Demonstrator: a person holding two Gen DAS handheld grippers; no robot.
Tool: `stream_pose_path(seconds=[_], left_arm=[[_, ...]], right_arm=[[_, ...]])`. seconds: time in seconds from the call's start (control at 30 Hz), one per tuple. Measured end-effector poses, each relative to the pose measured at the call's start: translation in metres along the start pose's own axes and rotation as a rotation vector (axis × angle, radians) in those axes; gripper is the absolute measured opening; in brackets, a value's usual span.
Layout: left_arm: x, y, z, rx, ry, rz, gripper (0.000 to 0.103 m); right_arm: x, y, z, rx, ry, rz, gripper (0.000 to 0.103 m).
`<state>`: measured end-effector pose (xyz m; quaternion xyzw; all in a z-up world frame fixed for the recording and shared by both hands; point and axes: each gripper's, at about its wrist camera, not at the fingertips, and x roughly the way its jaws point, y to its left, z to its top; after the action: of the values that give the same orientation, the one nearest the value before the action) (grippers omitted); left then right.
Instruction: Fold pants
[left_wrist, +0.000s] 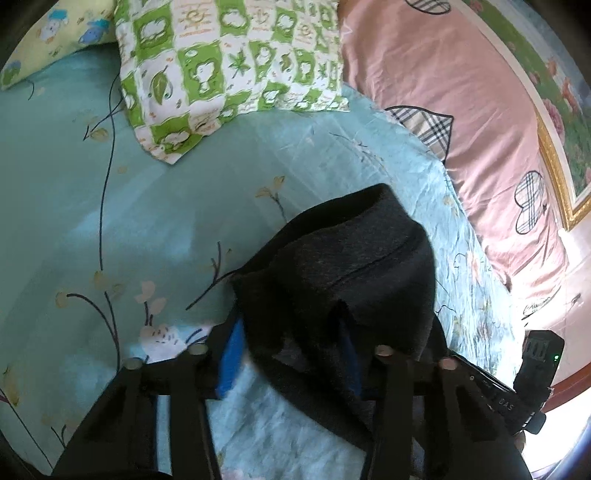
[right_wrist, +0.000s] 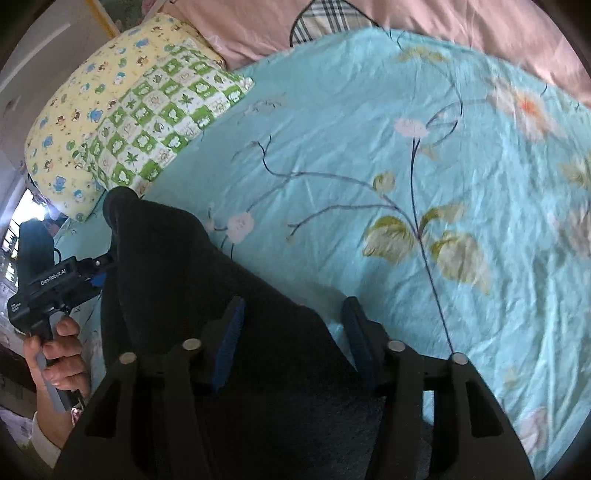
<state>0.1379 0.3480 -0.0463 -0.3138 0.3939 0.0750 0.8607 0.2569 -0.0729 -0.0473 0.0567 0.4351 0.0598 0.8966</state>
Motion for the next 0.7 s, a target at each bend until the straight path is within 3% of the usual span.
stream_pose_path(seconds=[0.03, 0.07, 0.17, 0.3, 0.47, 0.57, 0.7], left_arm=[[-0.003, -0.002, 0.0, 0.012, -0.009, 0.005, 0.033], [-0.008, -0.005, -0.001, 0.021, -0.024, 0.007, 0.029], [-0.038, -0.012, -0.007, 0.022, -0.07, -0.036, 0.025], [-0.108, -0.026, -0.022, 0.029, -0.153, -0.094, 0.023], [-0.191, -0.016, -0.048, -0.056, -0.203, -0.167, 0.023], [-0.202, -0.002, -0.057, -0.1, -0.172, -0.163, 0.023], [-0.177, 0.027, -0.065, -0.095, -0.135, -0.066, 0.021]], right_arm=[[0.0, 0.001, -0.001, -0.006, 0.003, 0.013, 0.04], [0.0, 0.003, -0.001, -0.009, 0.006, 0.027, 0.029], [-0.011, 0.01, -0.002, -0.025, -0.015, 0.02, 0.018], [-0.046, 0.024, -0.003, -0.052, -0.092, 0.072, 0.016], [-0.09, 0.05, -0.001, -0.128, -0.169, 0.152, 0.016], [-0.089, 0.058, -0.001, -0.146, -0.153, 0.202, 0.016], [-0.051, 0.069, -0.007, -0.171, -0.07, 0.202, 0.016]])
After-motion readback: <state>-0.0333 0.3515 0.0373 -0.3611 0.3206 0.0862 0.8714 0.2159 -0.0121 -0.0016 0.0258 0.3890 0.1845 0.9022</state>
